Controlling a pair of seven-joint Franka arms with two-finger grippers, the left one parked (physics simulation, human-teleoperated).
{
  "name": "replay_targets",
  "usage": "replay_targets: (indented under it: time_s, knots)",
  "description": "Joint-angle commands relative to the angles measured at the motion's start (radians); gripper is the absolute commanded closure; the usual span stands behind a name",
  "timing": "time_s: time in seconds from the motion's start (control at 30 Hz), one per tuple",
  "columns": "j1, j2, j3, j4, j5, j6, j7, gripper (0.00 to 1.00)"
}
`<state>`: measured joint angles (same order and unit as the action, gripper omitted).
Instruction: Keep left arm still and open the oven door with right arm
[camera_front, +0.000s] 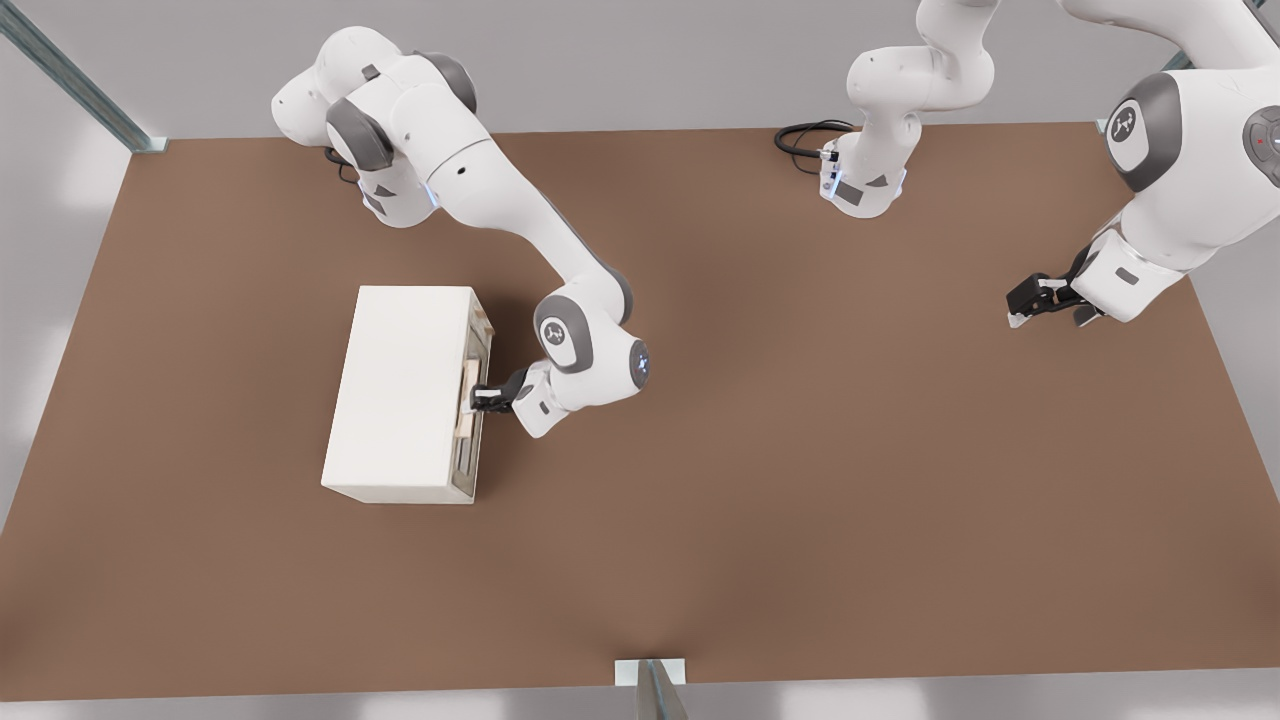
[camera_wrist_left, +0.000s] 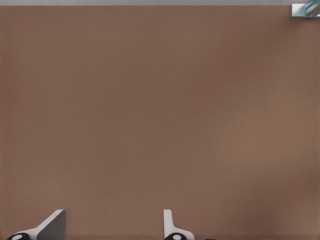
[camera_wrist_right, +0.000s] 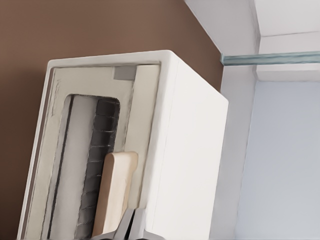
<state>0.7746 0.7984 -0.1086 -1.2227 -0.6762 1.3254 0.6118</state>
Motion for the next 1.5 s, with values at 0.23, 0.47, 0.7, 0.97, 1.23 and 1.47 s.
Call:
replay_targets:
  time_s: [0.23, 0.47, 0.7, 0.97, 1.23, 1.47]
  knots:
    - [0.002, 0.01, 0.0, 0.0, 0.006, 0.005, 0.066, 1.0]
    - [0.002, 0.022, 0.0, 0.0, 0.007, 0.009, 0.071, 1.0]
    - [0.026, 0.024, 0.003, 0.028, 0.009, 0.011, 0.074, 1.0]
    - [-0.265, -0.28, 0.029, 0.111, 0.65, 0.11, -0.415, 0.46]
    - [-0.506, -0.522, 0.052, -0.05, 0.675, -0.012, -0.69, 0.0]
    - [-0.509, -0.524, 0.052, 0.035, 0.667, -0.006, -0.69, 0.0]
